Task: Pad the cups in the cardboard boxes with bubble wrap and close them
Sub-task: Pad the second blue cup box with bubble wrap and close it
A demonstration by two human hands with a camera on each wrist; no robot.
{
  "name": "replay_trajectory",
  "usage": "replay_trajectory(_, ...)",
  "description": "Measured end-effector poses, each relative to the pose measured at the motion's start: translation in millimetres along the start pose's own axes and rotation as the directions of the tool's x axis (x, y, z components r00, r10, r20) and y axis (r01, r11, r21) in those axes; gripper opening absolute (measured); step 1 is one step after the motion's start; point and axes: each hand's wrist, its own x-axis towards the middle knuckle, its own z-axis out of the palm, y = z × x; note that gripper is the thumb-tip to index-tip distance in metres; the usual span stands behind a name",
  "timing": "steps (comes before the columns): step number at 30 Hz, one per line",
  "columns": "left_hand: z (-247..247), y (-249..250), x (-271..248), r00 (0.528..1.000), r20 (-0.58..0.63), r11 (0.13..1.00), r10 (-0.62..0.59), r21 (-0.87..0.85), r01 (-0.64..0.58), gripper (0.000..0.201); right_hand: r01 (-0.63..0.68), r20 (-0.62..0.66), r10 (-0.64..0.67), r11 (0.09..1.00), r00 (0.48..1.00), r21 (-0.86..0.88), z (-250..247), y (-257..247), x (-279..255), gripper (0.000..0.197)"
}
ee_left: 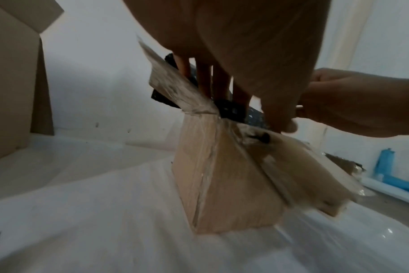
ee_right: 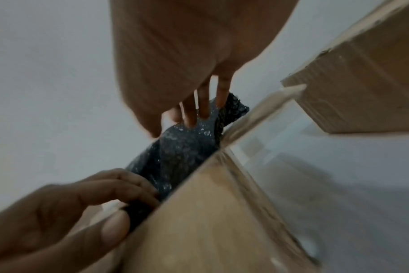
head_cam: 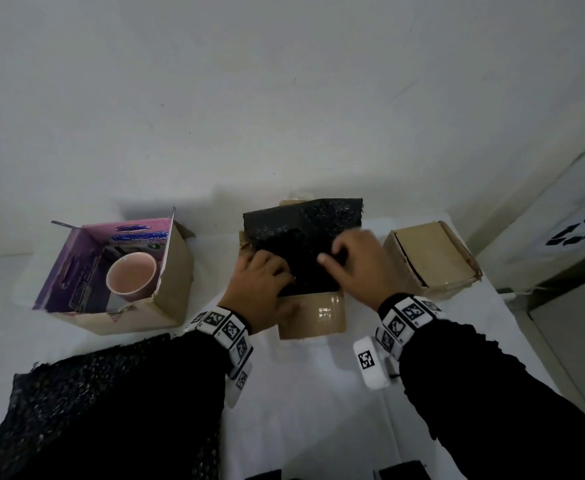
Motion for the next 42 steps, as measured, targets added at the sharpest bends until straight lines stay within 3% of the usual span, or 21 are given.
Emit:
replay_trajectory(1, -5.7, -3.2, 4.8, 0.997, -0.049, 0.998, -0.063, -0.027, 0.062, 0.049, -0.128, -0.105, 0.129, 0.992, 0.986, 0.021, -2.3, 1.5, 7.5, 0.029)
replay_trajectory(3, -17.0, -9.8, 16.6, 0.951, -0.16, 0.964, -0.263, -0.081, 0.253, 0.052, -0.435, -0.145, 0.461, 0.882, 0.875, 0.179, -7.6, 2.2, 29.0, 0.038)
replay_trajectory(5, -24.8, -16.0, 27.7, 0.861, -0.173, 0.874, -0.478, -0.186, 0.448, 0.06, -0.664, 0.056, 0.707, 0.629, 0.705, 0.405, -8.7, 2.4, 47.8, 0.051)
replay_trajectory(6, -27.1, -19.3, 32.9, 0.815, -0.116, 0.809, -0.567, -0.263, 0.525, 0.064, -0.696, 0.126, 0.744, 0.532, 0.656, 0.481, -8.5, 1.4, 53.9, 0.054)
replay_trajectory(7, -27.4, -23.0, 37.7, 0.773, -0.041, 0.736, -0.633, -0.341, 0.584, 0.067, -0.68, 0.133, 0.744, 0.503, 0.654, 0.533, -7.9, 1.2, 59.1, 0.055)
replay_trajectory(8, -26.4, -26.6, 42.1, 0.736, 0.037, 0.662, -0.676, -0.408, 0.629, 0.069, -0.633, 0.096, 0.72, 0.528, 0.687, 0.567, -5.7, 3.0, 62.5, 0.054)
replay_trajectory(10, -24.0, -32.0, 48.0, 0.686, 0.162, 0.539, -0.709, -0.504, 0.675, 0.076, -0.51, 0.057, 0.607, 0.61, 0.793, 0.607, -3.9, 1.4, 66.1, 0.059)
replay_trajectory(12, -23.7, -34.2, 50.9, 0.653, 0.22, 0.457, -0.725, -0.556, 0.694, 0.075, -0.412, 0.119, 0.462, 0.61, 0.879, 0.677, -2.6, -2.0, 66.3, 0.067)
replay_trajectory(16, -24.2, -33.7, 51.0, 0.651, 0.26, 0.366, -0.713, -0.653, 0.663, 0.07, -0.388, 0.284, 0.337, 0.298, 0.898, 0.872, -7.4, -6.9, 56.3, 0.061)
replay_trajectory(18, -21.4, -34.6, 48.9, 0.69, 0.245, 0.333, -0.682, -0.735, 0.59, 0.061, -0.414, 0.324, 0.342, 0.234, 0.882, 0.88, -7.9, -6.0, 49.3, 0.053)
replay_trajectory(20, -18.8, -35.3, 46.8, 0.747, 0.155, 0.38, -0.646, -0.784, 0.492, 0.049, -0.433, 0.304, 0.379, 0.324, 0.874, 0.841, -3.6, -3.7, 44.8, 0.036)
replay_trajectory(22, -16.7, -35.1, 48.1, 0.794, 0.06, 0.524, -0.605, -0.72, 0.454, 0.045, -0.436, 0.209, 0.416, 0.582, 0.885, 0.686, 5.8, 1.6, 41.5, 0.019)
replay_trajectory(24, -14.8, -31.6, 50.5, 0.846, 0.036, 0.696, -0.532, -0.55, 0.461, 0.044, -0.427, 0.143, 0.407, 0.793, 0.902, 0.435, 17.3, 6.7, 38.7, 0.019)
replay_trajectory(27, -7.5, -26.6, 48.8, 0.914, 0.022, 0.879, -0.405, -0.264, 0.396, 0.052, -0.335, 0.025, 0.336, 0.941, 0.941, -0.042, 27.3, 3.6, 35.1, 0.024)
replay_trajectory(30, -4.6, -23.0, 49.3, 0.906, -0.017, 0.88, -0.423, -0.246, 0.407, 0.053, -0.12, -0.072, 0.103, 0.944, 0.992, -0.307, 28.9, -3.8, 35.4, 0.026)
replay_trajectory(33, -0.8, -21.1, 53.5, 0.942, 0.01, 0.928, -0.336, -0.167, 0.333, 0.029, 0.093, 0.11, -0.054, 0.92, 0.992, -0.381, 37.2, -5.0, 38.8, 0.018)
replay_trajectory(37, 10.1, -22.1, 52.8, 0.988, 0.05, 0.987, -0.147, 0.071, 0.143, 0.005, 0.188, 0.305, -0.039, 0.859, 0.951, -0.475, 45.9, -1.3, 36.8, 0.024)
replay_trajectory(39, 11.6, -23.2, 51.5, 0.985, 0.007, 0.981, -0.173, 0.096, 0.171, 0.023, 0.21, 0.333, -0.03, 0.828, 0.942, -0.52, 47.6, -1.1, 34.0, 0.025)
replay_trajectory(42, 8.2, -24.9, 49.3, 0.945, -0.116, 0.95, -0.307, -0.103, 0.296, 0.032, 0.213, 0.36, -0.001, 0.807, 0.933, -0.55, 50.1, -1.9, 33.7, 0.027)
